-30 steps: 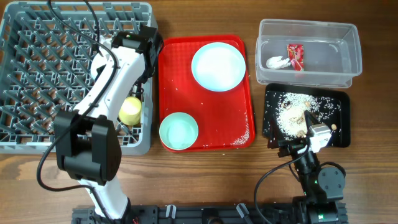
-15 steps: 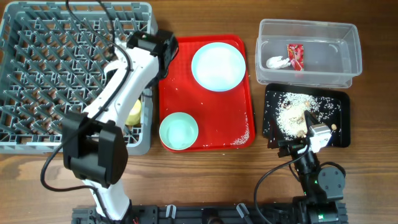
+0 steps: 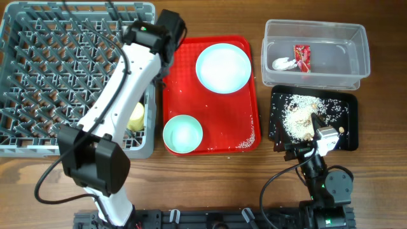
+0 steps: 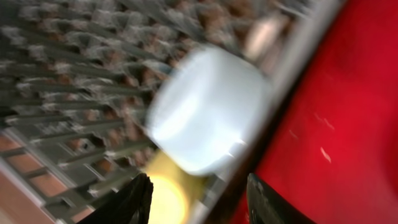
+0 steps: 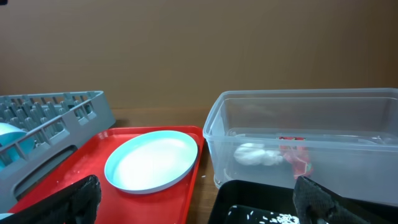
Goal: Sort waste into correct bins and load items into the dishwasher rack
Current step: 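Grasp the green bowl with the left gripper and place it in the rack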
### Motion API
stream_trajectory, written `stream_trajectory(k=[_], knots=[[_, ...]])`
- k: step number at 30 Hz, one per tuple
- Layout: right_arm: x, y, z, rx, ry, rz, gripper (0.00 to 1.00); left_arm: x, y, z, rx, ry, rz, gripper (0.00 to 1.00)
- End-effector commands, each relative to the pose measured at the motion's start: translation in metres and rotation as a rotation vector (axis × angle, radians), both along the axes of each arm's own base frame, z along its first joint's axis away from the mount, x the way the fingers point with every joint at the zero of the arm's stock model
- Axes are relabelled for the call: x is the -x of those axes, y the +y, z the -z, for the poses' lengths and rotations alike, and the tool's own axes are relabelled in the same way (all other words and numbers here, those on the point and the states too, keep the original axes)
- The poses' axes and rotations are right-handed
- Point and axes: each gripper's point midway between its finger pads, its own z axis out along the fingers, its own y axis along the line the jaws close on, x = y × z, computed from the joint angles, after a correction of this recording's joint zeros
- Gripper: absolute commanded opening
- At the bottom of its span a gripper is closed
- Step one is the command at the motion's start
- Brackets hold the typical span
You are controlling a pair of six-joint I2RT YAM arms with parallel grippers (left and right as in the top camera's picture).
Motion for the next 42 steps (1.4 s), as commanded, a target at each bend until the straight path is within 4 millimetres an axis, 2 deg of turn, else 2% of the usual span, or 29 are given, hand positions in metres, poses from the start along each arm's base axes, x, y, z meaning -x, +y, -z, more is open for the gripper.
stream_trajectory(k=[1, 2, 4, 5, 7, 9, 11, 15, 16, 18, 19, 21, 25, 28, 30, 31, 35, 37, 38, 40, 42], knots=[[0.001, 0.001, -0.002, 0.017, -0.013, -0.009, 1.00, 0.034, -0.076, 0.003, 0.139, 0.130, 0.277, 0.50], [0.001, 0.001, -0.002, 0.017, -0.013, -0.009, 1.00, 0.045, -0.088, 0.008, 0.132, 0.158, 0.312, 0.51], [0.001, 0.001, -0.002, 0.017, -0.013, -0.009, 1.00, 0.063, -0.096, 0.019, 0.107, 0.206, 0.330, 0.51], [0.001, 0.001, -0.002, 0.017, -0.013, -0.009, 1.00, 0.078, -0.087, 0.037, 0.083, 0.247, 0.250, 0.48], [0.001, 0.001, -0.002, 0.017, -0.013, -0.009, 1.00, 0.086, -0.074, 0.056, 0.077, 0.275, 0.170, 0.47], [0.001, 0.001, -0.002, 0.017, -0.013, -0.009, 1.00, 0.099, -0.070, 0.091, 0.134, 0.339, 0.131, 0.45], [0.001, 0.001, -0.002, 0.017, -0.013, -0.009, 1.00, 0.109, -0.062, 0.114, 0.138, 0.364, 0.099, 0.44], [0.001, 0.001, -0.002, 0.017, -0.013, -0.009, 1.00, 0.114, -0.054, 0.139, 0.148, 0.365, 0.086, 0.41], [0.001, 0.001, -0.002, 0.016, -0.013, -0.009, 1.00, 0.115, -0.057, 0.145, 0.165, 0.371, 0.105, 0.38], [0.001, 0.001, -0.002, 0.017, -0.013, -0.009, 1.00, 0.121, -0.077, 0.158, 0.282, 0.408, 0.172, 0.32], [0.001, 0.001, -0.002, 0.017, -0.013, -0.009, 1.00, 0.124, -0.084, 0.159, 0.318, 0.424, 0.191, 0.26], [0.001, 0.001, -0.002, 0.017, -0.013, -0.009, 1.00, 0.124, -0.090, 0.155, 0.344, 0.417, 0.200, 0.23], [0.001, 0.001, -0.002, 0.017, -0.013, -0.009, 1.00, 0.113, -0.098, 0.132, 0.391, 0.334, 0.226, 0.30], [0.001, 0.001, -0.002, 0.017, -0.013, -0.009, 1.00, 0.112, -0.098, 0.123, 0.396, 0.316, 0.256, 0.31], [0.001, 0.001, -0.002, 0.017, -0.013, -0.009, 1.00, 0.116, -0.095, 0.124, 0.387, 0.330, 0.250, 0.28], [0.001, 0.001, -0.002, 0.017, -0.013, -0.009, 1.00, 0.119, -0.093, 0.126, 0.382, 0.341, 0.251, 0.31], [0.001, 0.001, -0.002, 0.017, -0.013, -0.009, 1.00, 0.134, -0.084, 0.144, 0.364, 0.385, 0.254, 0.32], [0.001, 0.001, -0.002, 0.017, -0.013, -0.009, 1.00, 0.138, -0.086, 0.149, 0.384, 0.393, 0.254, 0.21], [0.001, 0.001, -0.002, 0.017, -0.013, -0.009, 1.00, 0.135, -0.087, 0.149, 0.388, 0.383, 0.257, 0.07], [0.001, 0.001, -0.002, 0.017, -0.013, -0.009, 1.00, 0.127, -0.092, 0.145, 0.401, 0.352, 0.266, 0.04], [0.001, 0.001, -0.002, 0.017, -0.013, -0.009, 1.00, 0.118, -0.092, 0.125, 0.390, 0.316, 0.272, 0.04]])
